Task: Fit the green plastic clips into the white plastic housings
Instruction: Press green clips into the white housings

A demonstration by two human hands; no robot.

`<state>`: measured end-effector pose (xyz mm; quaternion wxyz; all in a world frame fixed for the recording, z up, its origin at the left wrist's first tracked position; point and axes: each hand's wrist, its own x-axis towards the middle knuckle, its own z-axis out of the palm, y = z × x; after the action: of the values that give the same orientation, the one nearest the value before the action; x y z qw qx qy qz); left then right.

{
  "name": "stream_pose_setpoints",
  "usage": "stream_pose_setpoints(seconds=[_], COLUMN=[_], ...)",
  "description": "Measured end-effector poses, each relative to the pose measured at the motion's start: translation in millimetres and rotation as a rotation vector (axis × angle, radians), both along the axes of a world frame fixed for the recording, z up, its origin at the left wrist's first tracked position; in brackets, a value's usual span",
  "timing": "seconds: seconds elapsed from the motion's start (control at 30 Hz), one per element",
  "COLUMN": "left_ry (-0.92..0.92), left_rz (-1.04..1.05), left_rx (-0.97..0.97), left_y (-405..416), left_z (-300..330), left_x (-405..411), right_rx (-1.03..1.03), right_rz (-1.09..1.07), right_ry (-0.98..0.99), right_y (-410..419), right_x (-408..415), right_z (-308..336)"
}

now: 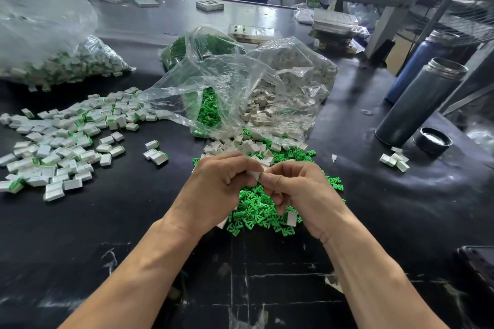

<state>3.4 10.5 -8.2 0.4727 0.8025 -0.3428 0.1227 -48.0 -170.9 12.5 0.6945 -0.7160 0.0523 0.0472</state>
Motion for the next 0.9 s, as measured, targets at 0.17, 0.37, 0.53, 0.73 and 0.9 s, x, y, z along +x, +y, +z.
stream_pose_setpoints(seconds=[0.17,0.37,0.53,0.73,0.9], left_ry=[0.02,0.038,0.051,0.0,0.108], left_rz=[-0.042,0.025,0.087,0.11,0.155], left_rx=[0.027,-0.005,0.001,0.027,0.009], left_y=[0,-2,-6,-9,-14], left_z=[0,1,3,6,6], left_x=[0,-3,-10,-11,-11], right_rx=[-0.024,0.099,0.012,0.046,0.035], right_rz=[0.011,-0.087,-0.162,-0.151,-0.161], right_ry=[0.015,0.084,0.056,0.098,0.018], right_y=[-3,2,5,4,2], right_x=[-1,0,0,-1,0], right_z=[2,1,2,4,3])
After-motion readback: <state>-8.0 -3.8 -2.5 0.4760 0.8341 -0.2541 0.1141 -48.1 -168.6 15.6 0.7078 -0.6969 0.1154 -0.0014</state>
